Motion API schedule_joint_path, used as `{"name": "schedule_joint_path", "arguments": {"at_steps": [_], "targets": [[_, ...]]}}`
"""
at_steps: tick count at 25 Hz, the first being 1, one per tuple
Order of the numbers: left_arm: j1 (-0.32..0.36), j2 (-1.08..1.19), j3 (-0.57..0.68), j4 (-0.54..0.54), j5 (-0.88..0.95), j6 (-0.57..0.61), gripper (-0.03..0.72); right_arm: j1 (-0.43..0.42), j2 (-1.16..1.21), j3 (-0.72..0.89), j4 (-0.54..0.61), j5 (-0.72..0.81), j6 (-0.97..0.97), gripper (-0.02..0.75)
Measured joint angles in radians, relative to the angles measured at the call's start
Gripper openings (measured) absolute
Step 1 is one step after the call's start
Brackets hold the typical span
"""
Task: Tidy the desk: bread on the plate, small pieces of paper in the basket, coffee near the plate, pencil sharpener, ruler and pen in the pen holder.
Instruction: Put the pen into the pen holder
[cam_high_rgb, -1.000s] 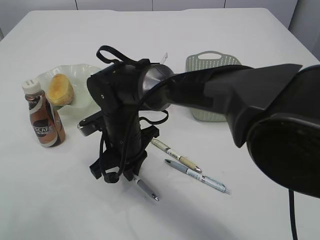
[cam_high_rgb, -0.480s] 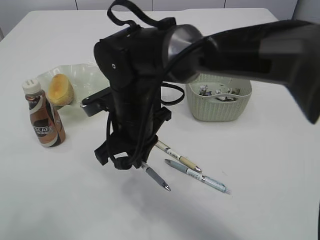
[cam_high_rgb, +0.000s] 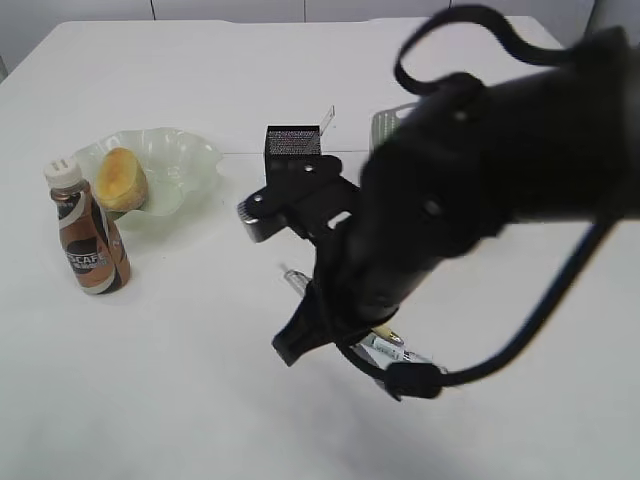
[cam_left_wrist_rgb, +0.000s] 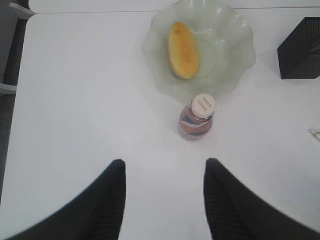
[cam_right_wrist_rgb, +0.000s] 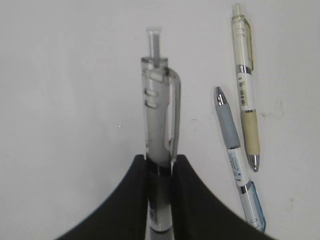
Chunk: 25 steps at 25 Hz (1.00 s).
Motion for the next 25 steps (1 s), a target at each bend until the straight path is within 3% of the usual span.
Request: {"name": "schedule_joint_path", "arguments": {"at_steps": [7,17,25], "targets": [[0.0,0.0,0.0,-0.013,0.0,0.0,0.371,0.0,-0.15,0.285,-0.115,-0.362,0.097,0.069],[0.0,0.0,0.0,-0.018,0.0,0.0,0.371,0.0,-0.165,0.304,-0.245,-0.737,0.102,0.069],[0.0,0.0,0.0,-0.018,0.0,0.0,0.371,-0.089,-0.165,0.304,-0.209,-0.95,0.102,0.069]]}}
